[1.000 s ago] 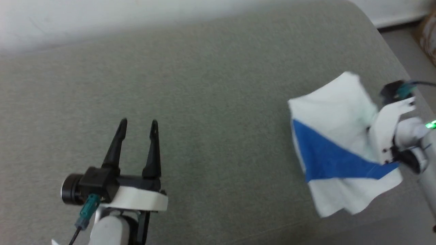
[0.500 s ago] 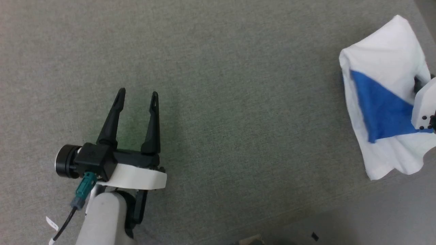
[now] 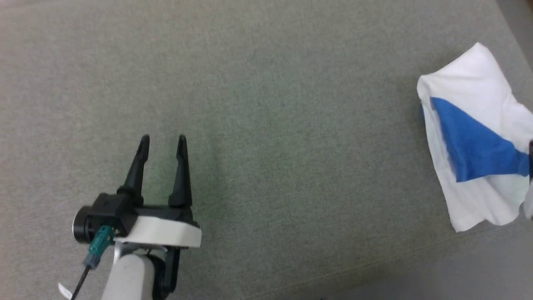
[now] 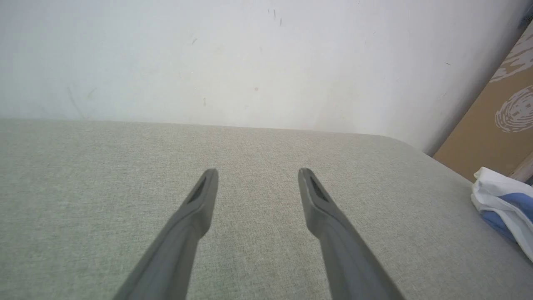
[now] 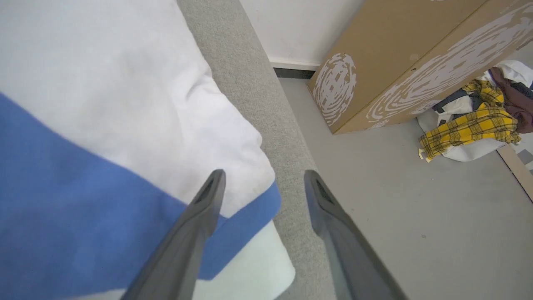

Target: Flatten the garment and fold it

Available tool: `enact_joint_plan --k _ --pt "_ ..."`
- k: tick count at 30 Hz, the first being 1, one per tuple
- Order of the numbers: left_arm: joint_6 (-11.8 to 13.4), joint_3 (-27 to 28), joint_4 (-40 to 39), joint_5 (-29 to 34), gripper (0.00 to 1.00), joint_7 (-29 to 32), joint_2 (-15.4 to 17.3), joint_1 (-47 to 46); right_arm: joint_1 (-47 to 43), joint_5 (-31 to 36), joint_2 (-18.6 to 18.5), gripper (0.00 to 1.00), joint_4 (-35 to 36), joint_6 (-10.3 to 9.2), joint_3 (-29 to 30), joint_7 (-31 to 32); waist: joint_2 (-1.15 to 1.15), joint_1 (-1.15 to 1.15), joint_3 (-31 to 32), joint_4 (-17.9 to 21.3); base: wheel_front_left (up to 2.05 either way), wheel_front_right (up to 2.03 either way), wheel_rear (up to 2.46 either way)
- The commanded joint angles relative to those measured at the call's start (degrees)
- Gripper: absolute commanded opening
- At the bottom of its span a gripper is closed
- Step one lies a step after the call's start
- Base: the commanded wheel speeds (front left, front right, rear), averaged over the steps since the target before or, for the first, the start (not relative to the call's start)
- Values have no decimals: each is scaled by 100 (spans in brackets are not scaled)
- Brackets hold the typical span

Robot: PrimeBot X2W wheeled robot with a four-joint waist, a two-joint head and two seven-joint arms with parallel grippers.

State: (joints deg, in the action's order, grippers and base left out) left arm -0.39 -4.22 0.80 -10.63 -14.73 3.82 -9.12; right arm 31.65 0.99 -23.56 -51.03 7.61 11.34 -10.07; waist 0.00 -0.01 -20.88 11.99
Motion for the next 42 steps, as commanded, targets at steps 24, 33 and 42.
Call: enact_joint_plan --k 24,33,42 --pt "224 593 350 54 100 -27 48 1289 -2898 -955 1867 100 3667 -12 -1229 -181 0 1 2079 -902 0 0 0" --pt "83 785 301 149 100 -27 185 1605 -3517 -985 1997 100 5028 -12 -1583 141 0 1 2320 -1158 0 0 0" --pt "-112 591 404 279 100 -27 245 1931 -4046 -895 2055 100 5545 -12 -1538 397 0 1 2544 -1202 0 0 0"
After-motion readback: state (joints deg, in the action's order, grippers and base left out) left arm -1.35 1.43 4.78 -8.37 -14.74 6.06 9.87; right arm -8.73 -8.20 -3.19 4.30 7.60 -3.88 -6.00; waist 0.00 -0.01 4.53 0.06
